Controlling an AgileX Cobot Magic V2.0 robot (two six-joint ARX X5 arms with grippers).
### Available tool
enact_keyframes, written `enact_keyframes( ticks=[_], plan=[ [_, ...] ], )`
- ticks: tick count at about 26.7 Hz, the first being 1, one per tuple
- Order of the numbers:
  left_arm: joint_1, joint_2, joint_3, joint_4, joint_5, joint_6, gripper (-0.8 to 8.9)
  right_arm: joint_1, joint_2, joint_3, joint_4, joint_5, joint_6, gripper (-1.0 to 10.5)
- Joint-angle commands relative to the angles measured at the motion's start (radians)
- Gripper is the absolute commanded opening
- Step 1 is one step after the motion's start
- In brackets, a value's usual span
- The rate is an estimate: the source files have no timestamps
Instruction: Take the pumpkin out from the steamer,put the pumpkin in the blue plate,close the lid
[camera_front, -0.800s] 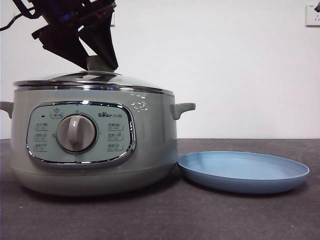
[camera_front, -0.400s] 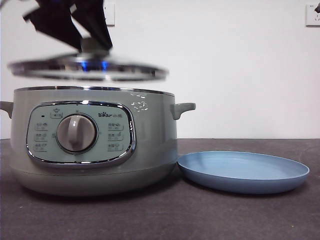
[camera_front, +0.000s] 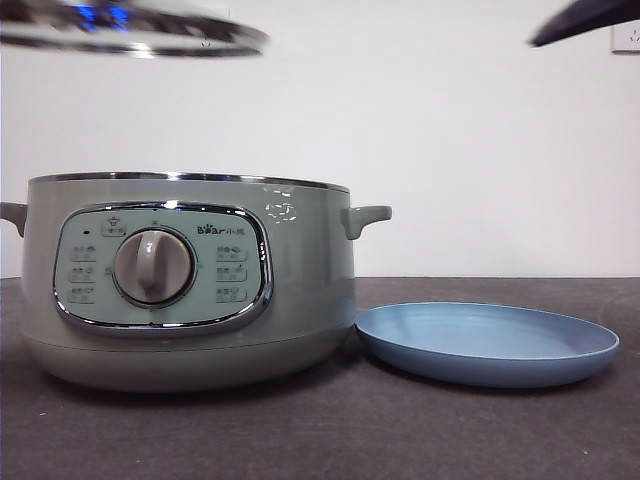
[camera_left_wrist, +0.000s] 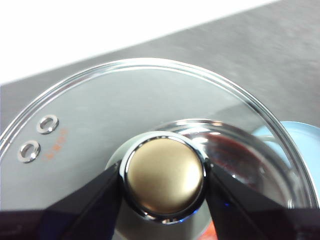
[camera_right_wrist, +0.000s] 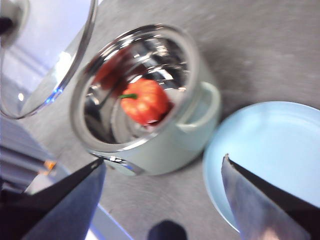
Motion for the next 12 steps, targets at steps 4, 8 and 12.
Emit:
enact_keyframes(
  ticks=[4,8,12],
  plan=[
    [0.001,-0.135,0.009,-0.042,-0.156,0.053,-0.09,0.171,0.196,0.139,0.010,0.102,0.010,4.8],
    [0.001,-0.208,0.009,-0.100,-0.240,0.054,-0.09,0.264,0.346,0.275,-0.006,0.103,-0.013,5.1],
    [0.001,-0.265,0.009,-0.148,-0.317,0.073,-0.09,0.353,0.496,0.444,-0.069,0.192,-0.050,5.9]
  ],
)
